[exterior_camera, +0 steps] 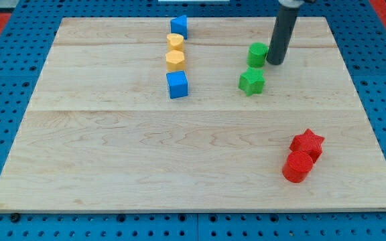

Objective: Push the red blocks and green star towards the bottom right

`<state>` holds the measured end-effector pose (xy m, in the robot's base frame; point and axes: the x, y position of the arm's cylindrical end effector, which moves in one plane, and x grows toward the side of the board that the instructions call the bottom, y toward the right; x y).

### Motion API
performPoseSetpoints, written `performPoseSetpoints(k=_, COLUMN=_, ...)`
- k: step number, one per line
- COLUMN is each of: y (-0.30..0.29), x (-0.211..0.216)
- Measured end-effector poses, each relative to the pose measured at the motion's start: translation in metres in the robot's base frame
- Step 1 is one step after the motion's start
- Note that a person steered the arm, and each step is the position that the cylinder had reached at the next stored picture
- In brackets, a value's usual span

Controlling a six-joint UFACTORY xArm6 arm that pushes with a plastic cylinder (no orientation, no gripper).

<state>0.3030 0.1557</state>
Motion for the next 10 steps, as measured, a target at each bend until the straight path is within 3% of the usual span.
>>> performPoseSetpoints(k=1, y=-0.018, x=-0.016)
performPoseSetpoints(k=6, y=-0.072, x=0.107)
performPoseSetpoints(k=8, y=-0.127, x=0.124)
performPoseSetpoints(k=10, y=-0.078, x=0.141)
